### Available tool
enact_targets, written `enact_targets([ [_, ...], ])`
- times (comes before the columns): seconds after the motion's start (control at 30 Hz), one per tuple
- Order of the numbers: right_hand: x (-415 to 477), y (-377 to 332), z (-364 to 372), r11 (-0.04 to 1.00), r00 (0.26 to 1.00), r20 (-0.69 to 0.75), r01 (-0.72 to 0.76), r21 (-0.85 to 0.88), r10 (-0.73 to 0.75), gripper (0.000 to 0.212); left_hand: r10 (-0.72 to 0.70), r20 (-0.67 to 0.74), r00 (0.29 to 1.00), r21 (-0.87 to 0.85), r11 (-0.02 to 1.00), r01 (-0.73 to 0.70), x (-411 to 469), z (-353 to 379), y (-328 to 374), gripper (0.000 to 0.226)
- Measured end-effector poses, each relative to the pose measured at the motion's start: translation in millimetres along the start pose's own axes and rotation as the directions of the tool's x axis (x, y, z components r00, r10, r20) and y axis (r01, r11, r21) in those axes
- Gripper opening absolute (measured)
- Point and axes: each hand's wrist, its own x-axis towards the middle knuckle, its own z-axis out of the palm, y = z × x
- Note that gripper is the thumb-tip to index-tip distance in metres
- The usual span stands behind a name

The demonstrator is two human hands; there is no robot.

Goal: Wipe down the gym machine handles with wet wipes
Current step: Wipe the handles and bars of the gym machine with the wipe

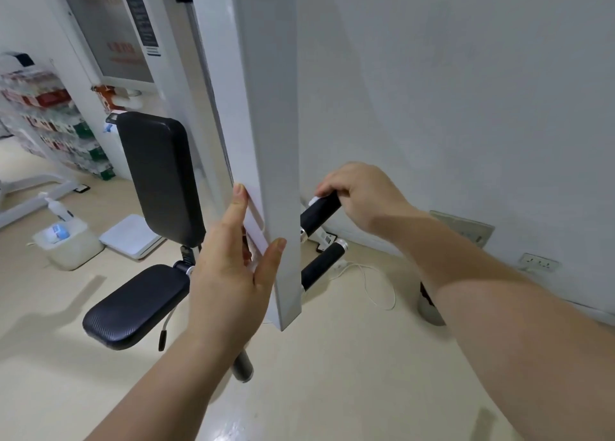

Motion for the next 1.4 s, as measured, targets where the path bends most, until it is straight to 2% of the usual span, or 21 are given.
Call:
enact_targets([
  [0.03, -4, -4, 6, 1.000, 0.999, -0.053, -0.006, 0.026, 0.007, 0.038, -0.004, 0.002, 1.000, 0.005, 1.000, 0.004, 0, 0, -1, 0.077],
  [0.13, -30, -32, 28, 0.980, 0.974, -0.192, 0.148, 0.135, -0.121, 0.037, -0.006, 0.015, 1.000, 0.032, 0.999, 0.006, 2, -3, -5, 0.078],
  [0.27, -32, -30, 28, 0.948, 0.947, -0.166, 0.297, 0.118, -0.276, 0.031, -0.014, 0.007, 1.000, 0.069, 0.998, 0.014, 6, 1, -4, 0.078],
  [0.37, -20, 4, 21, 0.962, 0.938, -0.241, 0.270, 0.051, -0.250, 0.029, 0.003, -0.016, 1.000, 0.083, 0.997, -0.001, 4, 6, 1, 0.077],
  [0.43, -22, 19, 25, 0.964, 0.920, -0.326, 0.255, 0.073, -0.218, 0.032, -0.008, -0.027, 1.000, 0.091, 0.996, 0.010, 1, 7, 3, 0.078],
  [0.57, -36, 13, 52, 0.948, 0.810, -0.546, 0.307, 0.086, -0.213, 0.024, -0.093, -0.083, 0.992, 0.158, 0.982, 0.105, -5, 19, 7, 0.075],
  [0.8, -57, 34, 57, 0.818, 0.770, -0.505, 0.541, 0.193, -0.390, 0.016, -0.111, -0.293, 0.950, 0.174, 0.971, 0.167, -20, 41, 21, 0.066],
  [0.87, -70, 51, 60, 0.825, 0.802, -0.426, 0.532, 0.190, -0.419, 0.020, -0.080, -0.365, 0.928, 0.191, 0.969, 0.158, -32, 50, 25, 0.064],
  [0.97, -95, 83, 74, 0.859, 0.877, -0.286, 0.455, 0.235, -0.386, 0.025, 0.084, -0.470, 0.879, 0.408, 0.903, 0.131, -66, 70, 33, 0.056],
  [1.03, -110, 101, 86, 0.891, 0.926, -0.207, 0.365, 0.270, -0.317, 0.026, 0.161, -0.406, 0.900, 0.513, 0.854, 0.079, -98, 91, 40, 0.046],
  [1.1, -124, 113, 94, 0.917, 0.957, -0.156, 0.280, 0.283, -0.244, 0.029, 0.089, -0.255, 0.963, 0.553, 0.830, 0.069, -127, 113, 44, 0.040],
  [1.17, -134, 120, 98, 0.931, 0.971, -0.145, 0.227, 0.285, -0.192, 0.029, -0.047, -0.086, 0.995, 0.619, 0.781, 0.090, -145, 128, 37, 0.045],
  [1.27, -139, 124, 98, 0.943, 0.978, -0.179, 0.159, 0.293, -0.109, 0.031, -0.230, 0.069, 0.971, 0.762, 0.640, 0.098, -151, 137, 24, 0.064],
  [1.33, -139, 125, 97, 0.948, 0.976, -0.203, 0.137, 0.286, -0.080, 0.032, -0.314, 0.092, 0.945, 0.832, 0.546, 0.101, -150, 139, 20, 0.079],
  [1.4, -135, 127, 97, 0.947, 0.971, -0.221, 0.153, 0.281, -0.091, 0.033, -0.335, 0.082, 0.939, 0.852, 0.513, 0.108, -148, 141, 20, 0.082],
])
